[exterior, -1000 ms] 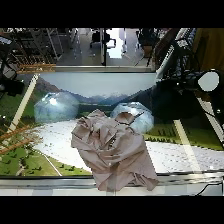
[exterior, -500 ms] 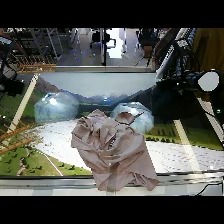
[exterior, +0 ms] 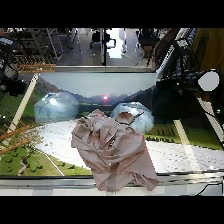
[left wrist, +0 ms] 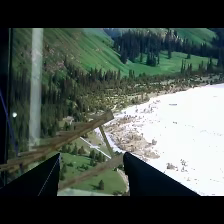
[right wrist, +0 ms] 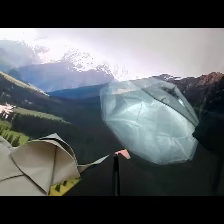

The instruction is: Fold the clothes and pants, and hang the long-sleeved shirts on hangers.

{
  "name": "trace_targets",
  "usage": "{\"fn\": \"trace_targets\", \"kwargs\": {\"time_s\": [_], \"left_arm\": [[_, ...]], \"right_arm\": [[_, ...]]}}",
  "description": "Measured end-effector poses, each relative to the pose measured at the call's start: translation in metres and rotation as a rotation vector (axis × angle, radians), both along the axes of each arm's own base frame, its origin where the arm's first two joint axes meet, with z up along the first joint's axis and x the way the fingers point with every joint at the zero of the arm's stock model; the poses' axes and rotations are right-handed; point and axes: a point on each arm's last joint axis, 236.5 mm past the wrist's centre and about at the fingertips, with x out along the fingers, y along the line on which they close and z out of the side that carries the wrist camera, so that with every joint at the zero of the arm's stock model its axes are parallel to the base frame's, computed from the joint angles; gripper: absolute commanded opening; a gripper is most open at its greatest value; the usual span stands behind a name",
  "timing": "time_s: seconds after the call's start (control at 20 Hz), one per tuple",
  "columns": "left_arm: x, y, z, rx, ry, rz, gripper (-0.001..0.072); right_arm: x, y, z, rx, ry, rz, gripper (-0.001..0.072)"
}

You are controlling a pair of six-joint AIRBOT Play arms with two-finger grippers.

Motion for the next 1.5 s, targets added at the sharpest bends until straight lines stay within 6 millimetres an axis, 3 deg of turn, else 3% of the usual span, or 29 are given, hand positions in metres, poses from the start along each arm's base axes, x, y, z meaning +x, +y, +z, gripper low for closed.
{"fn": "trace_targets", "kwargs": {"time_s": [0.3,0.45,0.55,0.65,0.7,0.75,0.9,0.95,1.05,1.25,1.5], "left_arm": [[0.005,-0.044,-0.020,-0.208,0.011,-0.030,0.0418],[0.006,-0.059,-0.028,-0.265,0.034,-0.051,0.0421],[0.009,-0.067,-0.037,-0.297,0.054,-0.055,0.0431],[0.007,-0.081,-0.055,-0.350,0.106,-0.072,0.0458],[0.004,-0.091,-0.069,-0.391,0.148,-0.086,0.0556],[0.001,-0.101,-0.085,-0.429,0.191,-0.099,0.0605],[-0.017,-0.119,-0.142,-0.519,0.336,-0.108,0.0607],[-0.025,-0.122,-0.164,-0.544,0.382,-0.104,0.0607],[-0.037,-0.122,-0.202,-0.583,0.438,-0.080,0.0607],[-0.040,-0.133,-0.256,-0.725,0.457,-0.037,0.0608],[-0.036,-0.155,-0.306,-0.868,0.518,0.021,0.0607]], "right_arm": [[-0.005,0.024,0.005,0.110,0.011,0.046,0.0030],[-0.011,0.029,-0.001,0.135,0.055,0.052,0.0296],[-0.021,0.033,-0.017,0.147,0.130,0.063,0.0311],[-0.039,0.046,-0.046,0.174,0.247,0.108,0.0312],[-0.049,0.054,-0.064,0.196,0.310,0.140,0.0313],[-0.062,0.065,-0.086,0.229,0.388,0.174,0.0314],[-0.106,0.097,-0.153,0.374,0.604,0.253,0.0318],[-0.120,0.107,-0.173,0.437,0.663,0.265,0.0382],[-0.140,0.124,-0.202,0.561,0.737,0.264,0.0410],[-0.149,0.147,-0.234,0.710,0.787,0.213,0.0406],[-0.142,0.187,-0.253,0.762,0.826,0.216,0.0379]]}}
